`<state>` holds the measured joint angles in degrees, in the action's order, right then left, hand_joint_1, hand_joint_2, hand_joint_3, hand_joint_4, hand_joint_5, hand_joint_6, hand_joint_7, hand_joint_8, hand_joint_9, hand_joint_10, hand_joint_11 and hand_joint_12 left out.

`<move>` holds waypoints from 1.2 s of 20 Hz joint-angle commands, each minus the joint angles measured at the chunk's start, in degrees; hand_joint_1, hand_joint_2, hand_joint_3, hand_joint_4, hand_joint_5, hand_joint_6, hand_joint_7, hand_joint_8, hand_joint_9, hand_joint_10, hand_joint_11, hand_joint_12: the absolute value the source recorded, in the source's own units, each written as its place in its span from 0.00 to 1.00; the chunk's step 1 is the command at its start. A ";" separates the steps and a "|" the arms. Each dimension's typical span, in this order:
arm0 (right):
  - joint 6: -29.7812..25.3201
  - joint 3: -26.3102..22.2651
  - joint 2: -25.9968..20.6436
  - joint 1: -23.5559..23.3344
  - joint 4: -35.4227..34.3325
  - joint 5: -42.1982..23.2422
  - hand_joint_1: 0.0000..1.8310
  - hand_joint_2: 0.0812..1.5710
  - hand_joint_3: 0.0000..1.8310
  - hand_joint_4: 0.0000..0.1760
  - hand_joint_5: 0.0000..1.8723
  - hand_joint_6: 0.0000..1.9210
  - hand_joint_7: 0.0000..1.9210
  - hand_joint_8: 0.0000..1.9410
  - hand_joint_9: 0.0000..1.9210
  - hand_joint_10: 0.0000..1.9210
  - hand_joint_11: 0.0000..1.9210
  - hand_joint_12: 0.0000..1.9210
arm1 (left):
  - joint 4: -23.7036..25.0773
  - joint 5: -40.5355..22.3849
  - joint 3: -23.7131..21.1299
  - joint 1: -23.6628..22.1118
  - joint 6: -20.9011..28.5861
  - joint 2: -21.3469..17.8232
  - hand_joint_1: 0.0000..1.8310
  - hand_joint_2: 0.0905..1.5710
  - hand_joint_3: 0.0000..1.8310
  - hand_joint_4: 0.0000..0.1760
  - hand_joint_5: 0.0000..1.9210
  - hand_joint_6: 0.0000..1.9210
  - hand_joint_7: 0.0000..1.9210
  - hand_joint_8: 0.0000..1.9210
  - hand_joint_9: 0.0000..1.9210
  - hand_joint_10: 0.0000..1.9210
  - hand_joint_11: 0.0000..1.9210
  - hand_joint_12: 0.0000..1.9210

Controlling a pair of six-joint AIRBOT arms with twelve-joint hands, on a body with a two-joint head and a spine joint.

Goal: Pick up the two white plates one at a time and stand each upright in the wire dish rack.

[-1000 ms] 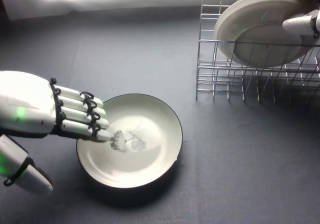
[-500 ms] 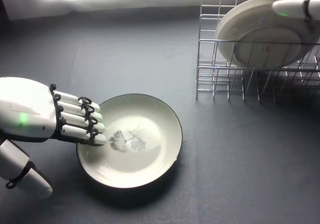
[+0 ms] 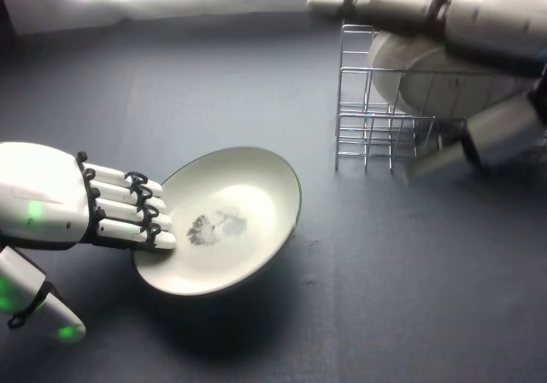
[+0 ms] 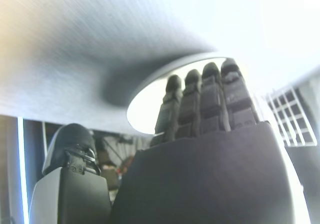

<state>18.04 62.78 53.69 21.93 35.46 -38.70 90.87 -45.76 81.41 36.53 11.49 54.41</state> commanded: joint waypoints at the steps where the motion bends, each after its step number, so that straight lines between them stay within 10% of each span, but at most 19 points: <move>1: -0.10 -0.39 -0.15 -0.71 -0.45 -6.12 0.48 0.46 0.00 0.00 0.00 0.00 0.00 0.00 0.00 0.00 0.00 0.00 | -1.60 -0.25 0.27 0.27 0.48 0.17 0.00 0.68 0.00 0.00 0.03 0.00 0.01 0.00 0.00 0.00 0.00 0.00; 9: 0.21 -2.27 2.34 0.15 13.42 -4.42 0.60 0.48 0.00 0.00 0.00 0.00 0.00 0.00 0.00 0.00 0.00 0.00 | -1.60 -0.48 0.26 2.59 0.98 0.65 0.00 0.69 0.00 0.00 0.04 0.00 0.02 0.00 0.00 0.00 0.00 0.00; 24: 0.64 3.53 16.35 1.25 17.77 5.29 0.86 0.70 0.00 0.00 0.00 0.00 0.00 0.00 0.00 0.00 0.00 0.01 | -1.59 -0.48 0.36 2.75 1.00 0.71 0.00 0.68 0.00 0.00 0.03 0.00 0.01 0.00 0.00 0.00 0.00 0.00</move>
<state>18.35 66.57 70.35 23.53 55.18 -28.69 89.32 -46.06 81.54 38.85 12.03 54.54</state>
